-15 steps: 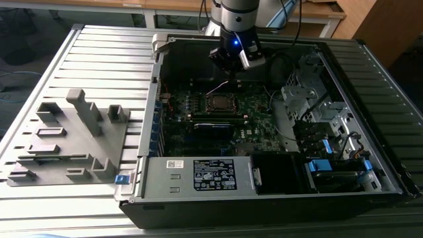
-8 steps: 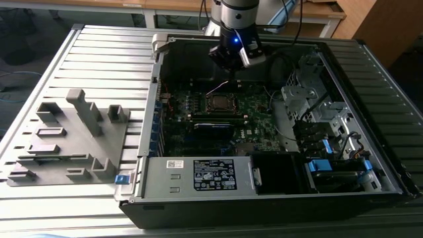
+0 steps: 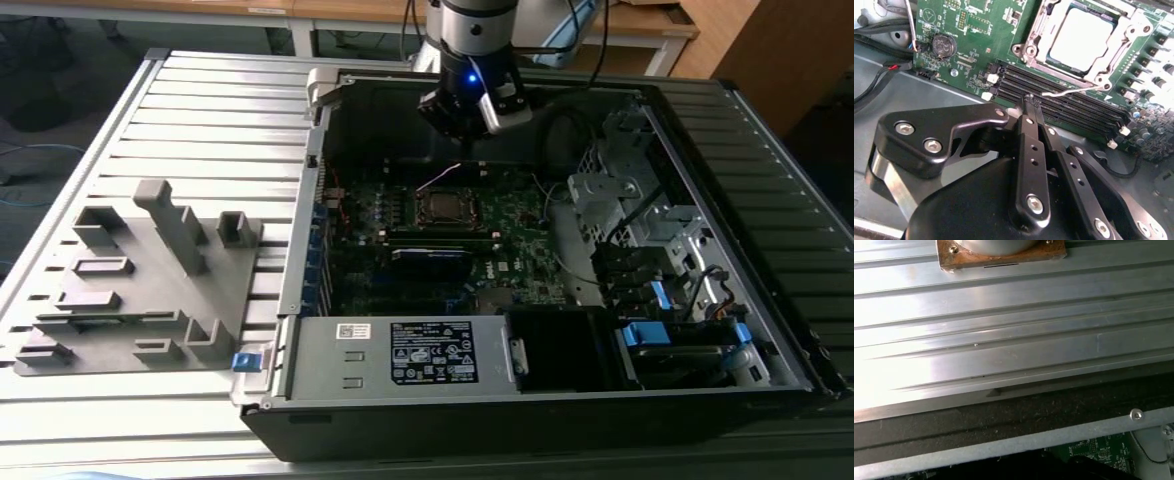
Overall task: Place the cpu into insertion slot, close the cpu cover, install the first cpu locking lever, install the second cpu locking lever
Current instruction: 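Install the first cpu locking lever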
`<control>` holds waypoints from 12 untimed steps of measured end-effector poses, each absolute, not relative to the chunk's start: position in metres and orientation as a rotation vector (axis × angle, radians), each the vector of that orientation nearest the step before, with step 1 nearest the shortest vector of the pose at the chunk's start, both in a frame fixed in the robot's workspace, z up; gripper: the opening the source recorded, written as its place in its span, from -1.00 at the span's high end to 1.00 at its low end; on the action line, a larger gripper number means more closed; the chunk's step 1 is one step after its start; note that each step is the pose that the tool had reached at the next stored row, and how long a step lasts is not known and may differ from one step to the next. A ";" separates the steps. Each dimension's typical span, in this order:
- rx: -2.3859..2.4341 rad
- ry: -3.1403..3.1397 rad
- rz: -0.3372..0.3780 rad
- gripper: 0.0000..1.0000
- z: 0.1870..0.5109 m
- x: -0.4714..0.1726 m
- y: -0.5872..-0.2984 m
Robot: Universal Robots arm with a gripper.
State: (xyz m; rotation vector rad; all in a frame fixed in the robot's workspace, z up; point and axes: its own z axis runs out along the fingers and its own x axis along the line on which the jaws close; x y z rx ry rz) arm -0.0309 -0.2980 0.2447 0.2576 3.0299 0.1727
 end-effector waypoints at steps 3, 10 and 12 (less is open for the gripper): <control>0.257 3.026 0.173 0.79 0.245 -0.033 -0.298; 0.255 3.012 0.174 0.79 0.245 -0.043 -0.298; 0.254 3.009 0.174 0.79 0.245 -0.046 -0.298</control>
